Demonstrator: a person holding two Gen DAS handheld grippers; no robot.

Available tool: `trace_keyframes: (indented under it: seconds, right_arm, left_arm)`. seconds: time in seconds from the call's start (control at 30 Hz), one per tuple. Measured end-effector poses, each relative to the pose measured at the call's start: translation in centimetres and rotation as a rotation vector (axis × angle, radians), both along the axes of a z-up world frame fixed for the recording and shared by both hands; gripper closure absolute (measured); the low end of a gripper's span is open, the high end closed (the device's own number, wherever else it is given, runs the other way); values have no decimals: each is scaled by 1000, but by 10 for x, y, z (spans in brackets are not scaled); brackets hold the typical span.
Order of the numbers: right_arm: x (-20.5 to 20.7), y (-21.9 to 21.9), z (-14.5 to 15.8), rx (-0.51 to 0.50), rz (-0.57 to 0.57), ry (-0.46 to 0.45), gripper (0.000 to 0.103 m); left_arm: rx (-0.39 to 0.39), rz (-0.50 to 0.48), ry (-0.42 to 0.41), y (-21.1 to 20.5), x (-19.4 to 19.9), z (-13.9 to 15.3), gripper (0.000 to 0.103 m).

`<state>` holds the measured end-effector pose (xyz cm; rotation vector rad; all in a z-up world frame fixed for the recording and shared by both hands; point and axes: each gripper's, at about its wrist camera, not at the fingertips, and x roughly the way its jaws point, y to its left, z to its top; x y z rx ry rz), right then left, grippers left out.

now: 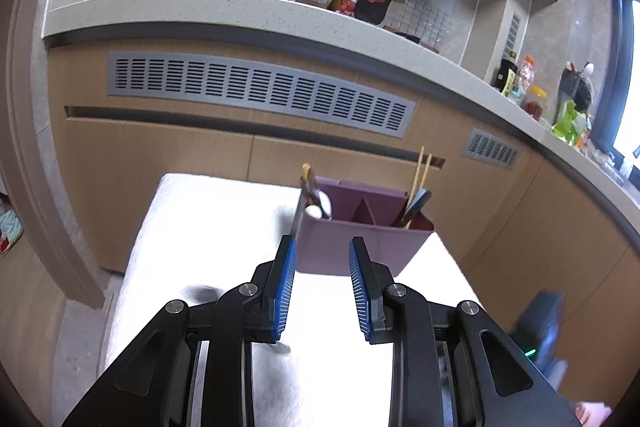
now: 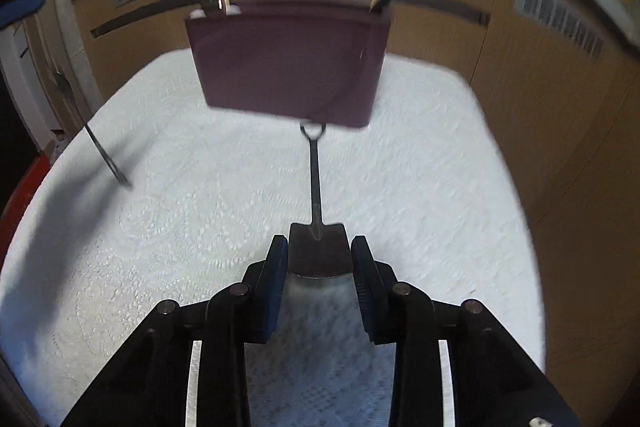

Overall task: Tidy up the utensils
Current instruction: 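Move the open left tool back to a silver spoon on the cloth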

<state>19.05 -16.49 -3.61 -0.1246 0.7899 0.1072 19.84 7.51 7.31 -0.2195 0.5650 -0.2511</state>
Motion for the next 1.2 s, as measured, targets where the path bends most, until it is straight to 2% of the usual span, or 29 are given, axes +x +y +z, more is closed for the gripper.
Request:
trace_keyframes:
  seconds: [0.2, 0.23, 0.27, 0.33, 0.47, 0.5, 0.6, 0.83, 0.93, 0.97, 1.0, 1.07, 1.2]
  right_arm:
    - [4, -10, 70, 10, 5, -160, 78]
    - [7, -11, 77, 16, 5, -167, 83]
    - [13, -14, 83, 30, 13, -160, 102]
    - [22, -18, 89, 59, 14, -146, 100]
    - [33, -21, 90, 54, 12, -146, 100]
    - [36, -22, 88, 59, 19, -139, 100]
    - [40, -24, 80, 57, 27, -122, 100]
    - [35, -29, 65, 44, 53, -94, 100]
    - [32, -33, 57, 26, 108, -76, 92]
    - [32, -33, 54, 19, 143, -57, 79]
    - [33, -31, 50, 13, 186, -34, 54]
    - [30, -24, 39, -15, 270, -22, 33]
    - [31, -2, 10, -78, 426, 66, 35]
  left_arm:
    - [-1, 117, 84, 31, 8, -14, 75]
    - [-8, 135, 104, 38, 11, -18, 74]
    - [-19, 165, 139, 49, 16, -24, 74]
    - [-47, 215, 216, 70, 26, -40, 74]
    - [-158, 292, 403, 106, 56, -81, 73]
    - [-208, 298, 455, 113, 66, -95, 73]
    - [-290, 337, 572, 122, 92, -126, 73]
    - [-212, 460, 614, 103, 129, -146, 71]
    - [-152, 461, 591, 91, 141, -144, 63]
    - [-136, 446, 590, 86, 145, -145, 62]
    - [-108, 412, 582, 77, 151, -145, 61]
    - [-35, 356, 564, 64, 158, -144, 56]
    - [97, 180, 543, 34, 154, -145, 52]
